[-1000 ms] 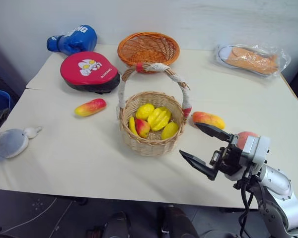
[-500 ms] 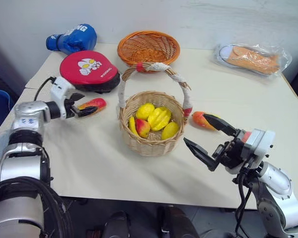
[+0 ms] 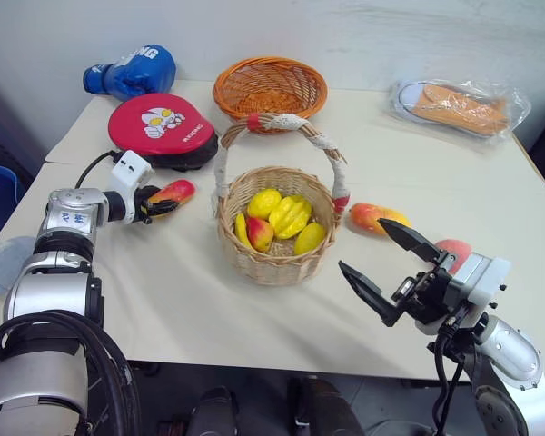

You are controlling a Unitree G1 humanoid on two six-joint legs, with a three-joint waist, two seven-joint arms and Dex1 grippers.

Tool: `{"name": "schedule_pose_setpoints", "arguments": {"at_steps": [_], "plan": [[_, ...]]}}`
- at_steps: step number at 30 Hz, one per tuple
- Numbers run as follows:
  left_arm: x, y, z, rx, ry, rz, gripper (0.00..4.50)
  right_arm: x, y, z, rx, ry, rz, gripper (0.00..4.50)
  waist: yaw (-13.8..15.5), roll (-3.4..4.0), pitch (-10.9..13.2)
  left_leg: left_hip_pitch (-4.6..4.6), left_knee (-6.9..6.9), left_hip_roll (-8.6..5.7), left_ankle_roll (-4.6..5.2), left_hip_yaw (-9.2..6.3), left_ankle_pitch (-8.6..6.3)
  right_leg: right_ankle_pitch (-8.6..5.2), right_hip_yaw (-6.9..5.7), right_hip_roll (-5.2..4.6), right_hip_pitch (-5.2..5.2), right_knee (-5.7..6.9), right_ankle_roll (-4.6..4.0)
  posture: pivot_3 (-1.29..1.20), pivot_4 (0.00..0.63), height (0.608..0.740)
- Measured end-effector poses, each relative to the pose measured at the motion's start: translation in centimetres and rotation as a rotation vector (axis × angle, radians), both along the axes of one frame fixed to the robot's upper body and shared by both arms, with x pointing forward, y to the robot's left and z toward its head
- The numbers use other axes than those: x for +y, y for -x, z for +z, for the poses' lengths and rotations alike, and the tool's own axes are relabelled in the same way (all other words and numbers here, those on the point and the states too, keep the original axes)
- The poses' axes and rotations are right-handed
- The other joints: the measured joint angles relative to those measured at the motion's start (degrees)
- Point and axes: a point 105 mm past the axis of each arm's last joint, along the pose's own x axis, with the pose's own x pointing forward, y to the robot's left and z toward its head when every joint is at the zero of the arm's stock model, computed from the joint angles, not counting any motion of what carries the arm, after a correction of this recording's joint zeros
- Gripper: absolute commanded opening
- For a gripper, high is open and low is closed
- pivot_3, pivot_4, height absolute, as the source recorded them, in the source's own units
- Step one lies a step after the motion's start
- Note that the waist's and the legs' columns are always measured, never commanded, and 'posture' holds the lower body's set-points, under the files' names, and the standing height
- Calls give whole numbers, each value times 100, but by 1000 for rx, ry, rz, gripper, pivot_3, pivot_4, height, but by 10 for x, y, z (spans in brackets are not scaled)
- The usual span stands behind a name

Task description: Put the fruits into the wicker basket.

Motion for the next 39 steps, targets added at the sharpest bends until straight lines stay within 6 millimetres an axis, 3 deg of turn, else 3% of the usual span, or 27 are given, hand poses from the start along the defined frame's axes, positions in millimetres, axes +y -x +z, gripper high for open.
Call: {"name": "schedule_pose_setpoints", "arguments": {"at_steps": [3, 6, 9, 11, 13, 15, 19, 22, 27, 29, 32, 36, 39], "plan": [[0, 5, -1, 3, 20, -40, 1755, 0, 1, -1, 4, 4, 3, 4500, 2, 0, 0, 2, 0, 1, 0, 3, 0, 0, 4, -1, 0, 0, 0, 0, 150, 740], [-9, 19, 6, -27, 189, -185, 1755, -1, 1, -1, 1, 13, 6, 4500, 5, 0, 0, -4, 3, 6, -2, 3, 1, -1, 0, 1, -2, 4, -2, 0, 150, 740], [-6, 42, 34, -82, 311, -354, 1755, -5, 0, 1, -9, 23, -6, 4500, -22, -1, 1, -4, 6, 4, -10, 4, 1, -2, 5, 2, -2, 5, -4, 0, 150, 740], [7, 67, 56, -102, 294, -458, 1755, -13, -2, 1, -4, 38, -30, 4500, -91, 0, 1, 0, 5, 11, -13, 2, 0, -4, 11, -5, -2, 7, -7, 0, 150, 740], [5, 86, 64, -84, 287, -515, 1755, -22, -2, -1, 5, 49, -61, 4500, -106, 9, 3, 3, 5, 28, -13, -3, -1, -5, 48, -15, 1, 15, -9, 0, 150, 740], [-15, 105, 68, -37, 304, -604, 1755, -29, -2, -2, 13, 50, -85, 4500, -100, 10, 4, 4, 7, 29, -9, -15, -3, -5, 57, -18, 11, 14, -9, 0, 150, 740], [-89, 143, 85, -10, 318, -900, 1755, -39, -2, -8, 40, 60, -112, 4500, 11, 11, 2, 18, 16, 14, 5, -35, -11, -3, 63, -20, 41, 1, -6, 0, 150, 740], [-126, 142, 85, -65, 302, -940, 1755, -39, -2, -9, 41, 64, -101, 4500, 25, 22, -1, 26, 15, 3, 9, -25, -10, 3, 96, -2, 44, 0, 5, 0, 150, 740], [-156, 112, 72, -106, 280, -781, 1755, -39, -4, -10, 44, 71, -106, 4500, -41, 23, -1, 31, 13, -2, 0, -13, -7, 2, 115, 21, 36, 3, 5, 0, 150, 740], [-157, 102, 65, -107, 245, -721, 2460, -40, -4, -10, 46, 70, -113, 4500, -91, 23, 0, 31, 11, 1, -5, -12, -4, 1, 116, 23, 34, 3, 4, 0, 150, 740], [-155, 94, 57, -96, 224, -690, 3165, -42, -6, -10, 48, 79, -132, 4500, -113, 24, 0, 30, 11, 3, -17, -10, 3, 1, 117, 24, 30, 4, 4, 0, 150, 740], [-150, 95, 66, -146, 216, -730, 4406, -49, -4, -9, 55, 85, -174, 4500, -101, 26, 1, 24, 10, 6, -26, -11, 8, 0, 116, 21, 26, 3, 3, 0, 150, 740], [-131, 106, 80, -206, 243, -787, 4406, -61, 2, -15, 91, 98, -224, 4500, -119, 28, 2, 24, 7, 14, -29, -5, 7, -1, 118, 21, 26, -1, 3, 0, 150, 740]]}}
